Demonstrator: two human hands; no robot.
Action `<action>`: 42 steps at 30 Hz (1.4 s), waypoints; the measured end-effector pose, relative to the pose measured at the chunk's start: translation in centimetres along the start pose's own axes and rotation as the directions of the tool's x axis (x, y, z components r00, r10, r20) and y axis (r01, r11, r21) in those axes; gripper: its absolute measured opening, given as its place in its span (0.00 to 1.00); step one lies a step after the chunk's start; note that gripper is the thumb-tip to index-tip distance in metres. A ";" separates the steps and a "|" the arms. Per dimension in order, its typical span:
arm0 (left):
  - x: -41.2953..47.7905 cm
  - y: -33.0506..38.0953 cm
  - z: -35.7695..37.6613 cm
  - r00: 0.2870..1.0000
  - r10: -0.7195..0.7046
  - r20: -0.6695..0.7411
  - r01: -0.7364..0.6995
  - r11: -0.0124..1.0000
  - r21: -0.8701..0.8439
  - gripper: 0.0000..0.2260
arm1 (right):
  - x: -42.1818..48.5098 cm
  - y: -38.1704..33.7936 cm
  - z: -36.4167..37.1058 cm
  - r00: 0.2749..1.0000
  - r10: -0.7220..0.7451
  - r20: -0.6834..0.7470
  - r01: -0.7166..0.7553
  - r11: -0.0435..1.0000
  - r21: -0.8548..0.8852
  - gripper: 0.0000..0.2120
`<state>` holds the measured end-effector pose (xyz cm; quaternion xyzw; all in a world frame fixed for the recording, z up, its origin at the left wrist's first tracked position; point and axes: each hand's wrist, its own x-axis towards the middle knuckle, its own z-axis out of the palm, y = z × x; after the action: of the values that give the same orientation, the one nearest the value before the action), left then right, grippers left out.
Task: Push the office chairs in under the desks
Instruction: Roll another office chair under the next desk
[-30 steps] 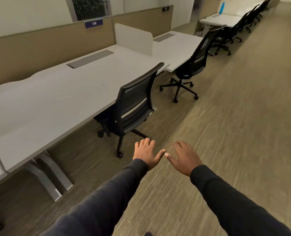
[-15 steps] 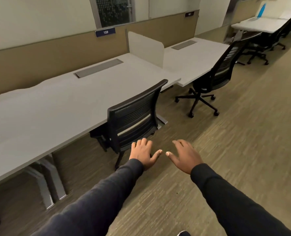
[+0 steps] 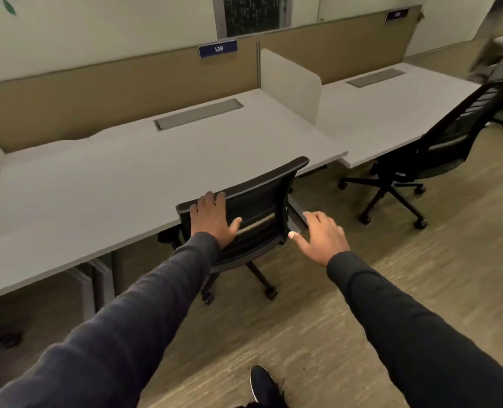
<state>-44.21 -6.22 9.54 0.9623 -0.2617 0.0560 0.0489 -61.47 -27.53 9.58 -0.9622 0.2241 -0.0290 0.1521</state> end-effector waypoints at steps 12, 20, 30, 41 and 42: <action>5.8 -5.2 2.7 0.947 -0.191 0.257 0.189 0.981 0.033 0.15 | 11.0 -1.4 -0.5 0.987 -0.145 0.067 0.144 0.989 0.019 0.37; 0.8 -3.3 1.9 0.927 -0.264 0.266 0.269 0.963 0.016 0.18 | 12.3 1.0 -0.7 0.947 -0.267 0.181 0.295 0.944 -0.148 0.46; -9.3 -3.0 -0.2 0.928 -0.333 0.166 0.323 0.943 0.084 0.19 | 12.1 1.1 -0.4 0.855 -0.400 0.329 0.486 0.839 -0.245 0.35; -12.7 -9.8 -2.3 0.912 -0.365 0.185 0.356 0.931 0.082 0.18 | 10.7 -4.6 1.2 0.744 -0.575 0.342 0.665 0.689 -0.288 0.22; -12.4 -10.4 -2.3 0.914 -0.361 0.186 0.351 0.932 0.086 0.18 | 10.9 -5.0 1.3 0.746 -0.572 0.342 0.662 0.694 -0.283 0.22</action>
<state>-49.72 9.11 9.53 0.9955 -0.0843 -0.0433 0.0073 -49.37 -27.69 9.71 -0.9877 -0.1322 0.0760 -0.0352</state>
